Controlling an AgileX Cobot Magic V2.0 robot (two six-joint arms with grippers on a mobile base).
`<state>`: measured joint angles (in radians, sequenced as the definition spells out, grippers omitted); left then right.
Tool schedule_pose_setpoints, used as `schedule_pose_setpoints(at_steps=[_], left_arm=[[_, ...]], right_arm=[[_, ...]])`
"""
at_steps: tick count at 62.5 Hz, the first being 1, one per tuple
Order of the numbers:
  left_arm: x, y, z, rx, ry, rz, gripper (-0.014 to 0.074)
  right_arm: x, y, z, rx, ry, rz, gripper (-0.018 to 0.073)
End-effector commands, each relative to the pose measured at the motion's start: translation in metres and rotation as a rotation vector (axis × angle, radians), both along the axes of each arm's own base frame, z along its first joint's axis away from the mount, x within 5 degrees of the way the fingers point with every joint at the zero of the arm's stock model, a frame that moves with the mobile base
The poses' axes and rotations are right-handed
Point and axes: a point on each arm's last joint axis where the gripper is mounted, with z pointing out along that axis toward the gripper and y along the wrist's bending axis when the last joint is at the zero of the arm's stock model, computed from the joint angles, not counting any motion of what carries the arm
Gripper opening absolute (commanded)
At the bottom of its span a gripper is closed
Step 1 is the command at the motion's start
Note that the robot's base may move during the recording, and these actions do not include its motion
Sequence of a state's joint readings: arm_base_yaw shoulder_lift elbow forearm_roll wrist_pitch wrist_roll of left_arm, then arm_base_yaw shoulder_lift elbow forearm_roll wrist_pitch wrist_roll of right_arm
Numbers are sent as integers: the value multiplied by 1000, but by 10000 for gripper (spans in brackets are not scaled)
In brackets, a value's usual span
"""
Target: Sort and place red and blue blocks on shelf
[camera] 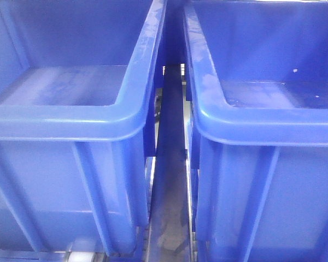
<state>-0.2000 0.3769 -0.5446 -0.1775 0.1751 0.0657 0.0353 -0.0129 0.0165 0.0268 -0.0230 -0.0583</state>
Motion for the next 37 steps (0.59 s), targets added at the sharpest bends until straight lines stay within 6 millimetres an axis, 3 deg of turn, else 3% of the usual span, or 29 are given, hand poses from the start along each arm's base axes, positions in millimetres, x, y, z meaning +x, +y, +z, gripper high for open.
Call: schedule_pose_setpoints(at_steps=[1, 37], left_arm=[[-3, 2, 19, -47, -102, 10, 125], [-3, 2, 19, -47, -102, 10, 125]], right_arm=[[-2, 0, 6, -4, -55, -7, 56], [-2, 0, 6, -23, -56, -8, 56]])
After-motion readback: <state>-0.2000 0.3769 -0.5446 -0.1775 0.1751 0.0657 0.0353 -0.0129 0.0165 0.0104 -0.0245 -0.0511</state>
